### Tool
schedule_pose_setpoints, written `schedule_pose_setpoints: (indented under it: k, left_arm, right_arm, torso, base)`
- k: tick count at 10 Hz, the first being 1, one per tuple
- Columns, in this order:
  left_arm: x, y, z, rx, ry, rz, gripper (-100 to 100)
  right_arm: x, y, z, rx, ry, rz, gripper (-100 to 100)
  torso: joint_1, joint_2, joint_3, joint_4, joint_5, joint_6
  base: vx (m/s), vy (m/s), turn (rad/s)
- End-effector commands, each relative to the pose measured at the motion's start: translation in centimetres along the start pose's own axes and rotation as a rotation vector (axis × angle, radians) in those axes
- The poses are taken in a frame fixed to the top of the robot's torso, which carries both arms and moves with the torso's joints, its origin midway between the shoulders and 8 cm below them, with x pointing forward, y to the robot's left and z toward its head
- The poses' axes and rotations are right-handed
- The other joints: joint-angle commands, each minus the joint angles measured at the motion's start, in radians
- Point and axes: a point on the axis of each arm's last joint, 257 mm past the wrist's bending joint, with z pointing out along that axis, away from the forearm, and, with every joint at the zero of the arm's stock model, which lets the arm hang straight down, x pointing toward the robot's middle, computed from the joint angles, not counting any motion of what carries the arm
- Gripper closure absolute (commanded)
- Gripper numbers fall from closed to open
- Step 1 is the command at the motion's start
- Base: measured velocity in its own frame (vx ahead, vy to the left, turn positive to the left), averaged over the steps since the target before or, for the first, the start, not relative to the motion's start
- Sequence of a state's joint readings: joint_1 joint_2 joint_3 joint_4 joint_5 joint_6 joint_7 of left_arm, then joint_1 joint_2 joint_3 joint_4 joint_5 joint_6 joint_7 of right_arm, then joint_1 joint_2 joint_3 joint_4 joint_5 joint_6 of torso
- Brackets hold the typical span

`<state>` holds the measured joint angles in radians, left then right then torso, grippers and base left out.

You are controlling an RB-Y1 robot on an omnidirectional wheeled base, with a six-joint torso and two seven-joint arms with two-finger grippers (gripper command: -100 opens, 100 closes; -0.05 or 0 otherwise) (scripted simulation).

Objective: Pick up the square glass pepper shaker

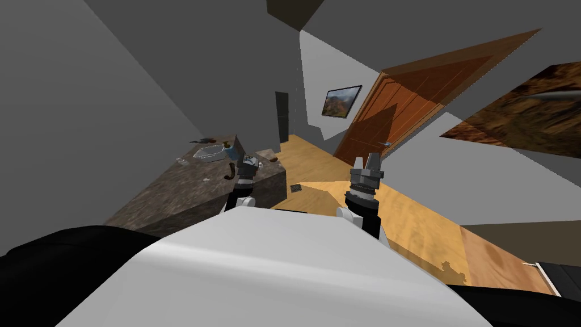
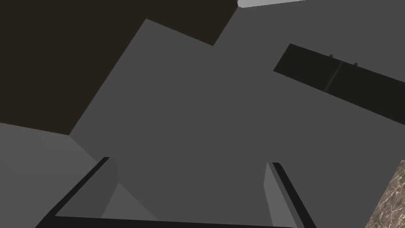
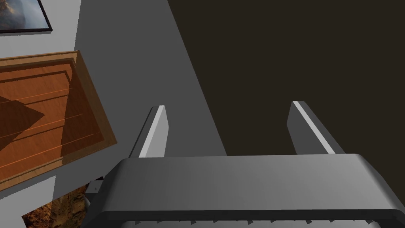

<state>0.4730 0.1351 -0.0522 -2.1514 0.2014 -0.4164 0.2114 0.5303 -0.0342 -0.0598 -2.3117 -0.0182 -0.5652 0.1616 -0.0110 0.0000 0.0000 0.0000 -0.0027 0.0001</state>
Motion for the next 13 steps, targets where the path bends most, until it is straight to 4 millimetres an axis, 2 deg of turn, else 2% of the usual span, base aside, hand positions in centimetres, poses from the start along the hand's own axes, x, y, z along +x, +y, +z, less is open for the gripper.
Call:
schedule_pose_setpoints:
  k: [1, 6, 10, 13]
  left_arm:
    - [-1.4, 1.6, -0.7, -0.039, -0.025, -0.042, -100]
    - [-5.4, 6.5, -2.8, -0.135, -0.125, -0.191, -100]
    - [-8.7, 10.0, -4.4, -0.175, -0.227, -0.336, -100]
    - [-11.2, 12.6, -5.5, -0.187, -0.312, -0.450, -100]
  right_arm:
    - [0.0, 0.0, 0.0, 0.000, 0.000, 0.000, 0]
    - [0.0, 0.0, 0.0, 0.000, 0.000, 0.000, 0]
    - [0.0, 0.0, 0.0, 0.000, 0.000, 0.000, 0]
    - [0.0, 0.0, 0.0, 0.000, 0.000, 0.000, 0]
  torso:
    - [0.000, 0.000, 0.000, 0.000, 0.000, 0.000]
    - [0.001, -0.001, 0.000, 0.000, 0.000, 0.000]
    - [0.007, -0.004, -0.002, -0.001, 0.001, 0.000]
    - [0.010, -0.006, -0.003, -0.001, 0.002, 0.000]
  base:
    - [-0.007, -0.153, 0.032]
    - [0.008, -0.155, 0.039]
    - [0.044, -0.076, 0.050]
    - [0.070, -0.027, 0.060]
